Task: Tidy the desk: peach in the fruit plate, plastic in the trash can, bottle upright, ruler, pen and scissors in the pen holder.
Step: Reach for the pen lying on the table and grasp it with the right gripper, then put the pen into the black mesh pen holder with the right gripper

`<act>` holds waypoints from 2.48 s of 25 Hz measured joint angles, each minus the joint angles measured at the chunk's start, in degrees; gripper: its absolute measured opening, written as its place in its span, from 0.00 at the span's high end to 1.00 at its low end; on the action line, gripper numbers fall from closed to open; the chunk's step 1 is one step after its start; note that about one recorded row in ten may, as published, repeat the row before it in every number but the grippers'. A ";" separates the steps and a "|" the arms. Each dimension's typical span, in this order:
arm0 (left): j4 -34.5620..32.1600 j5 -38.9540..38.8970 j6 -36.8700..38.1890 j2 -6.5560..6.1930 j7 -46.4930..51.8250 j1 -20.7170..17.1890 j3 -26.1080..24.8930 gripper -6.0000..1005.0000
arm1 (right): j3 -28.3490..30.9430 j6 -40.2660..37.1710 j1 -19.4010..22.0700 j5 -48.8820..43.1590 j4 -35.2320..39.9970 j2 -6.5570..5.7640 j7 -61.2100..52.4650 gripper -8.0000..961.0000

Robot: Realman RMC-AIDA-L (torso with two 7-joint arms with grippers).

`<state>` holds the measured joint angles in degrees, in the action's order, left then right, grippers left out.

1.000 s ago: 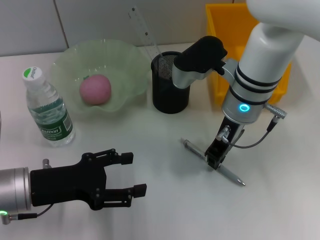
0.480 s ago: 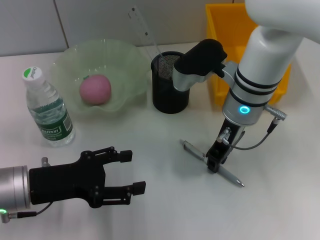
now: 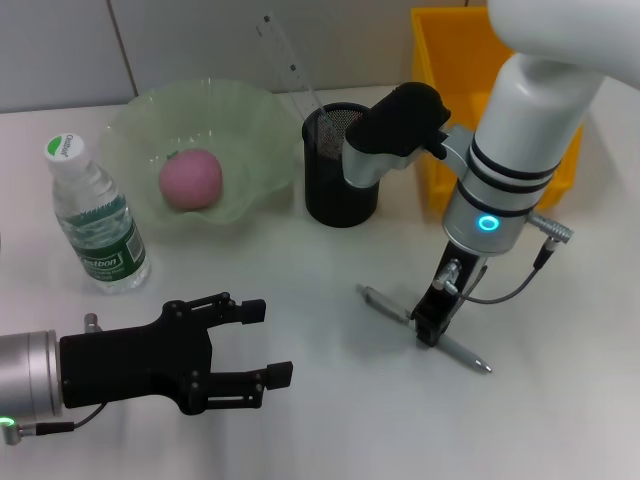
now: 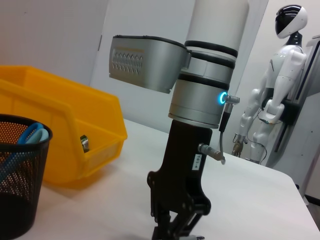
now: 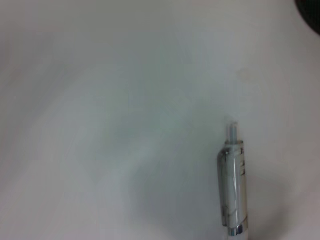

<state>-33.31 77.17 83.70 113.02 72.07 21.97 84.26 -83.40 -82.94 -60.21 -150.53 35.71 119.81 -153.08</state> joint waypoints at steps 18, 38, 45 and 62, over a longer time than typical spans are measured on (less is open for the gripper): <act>0.04 -0.01 -0.01 0.33 -0.56 -0.51 -0.70 0.14 | 7.38 -2.56 11.19 8.16 17.97 -0.63 10.16 0.87; 0.53 -0.01 -1.39 1.09 -1.39 -0.56 -0.77 0.14 | 18.06 6.35 27.70 45.97 10.77 -0.63 54.93 0.87; 0.53 -0.05 -1.58 1.25 -1.65 -0.63 -0.77 0.14 | 21.39 5.82 30.71 60.31 3.80 -0.64 70.18 0.87; 1.33 0.01 -3.21 2.69 -4.25 -0.28 -3.22 0.14 | 28.05 12.33 27.18 77.62 -8.63 -0.46 83.28 0.87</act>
<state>-31.98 77.18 80.49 115.71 67.82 21.69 81.04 -55.36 -70.62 -33.03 -72.91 27.08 119.34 -69.79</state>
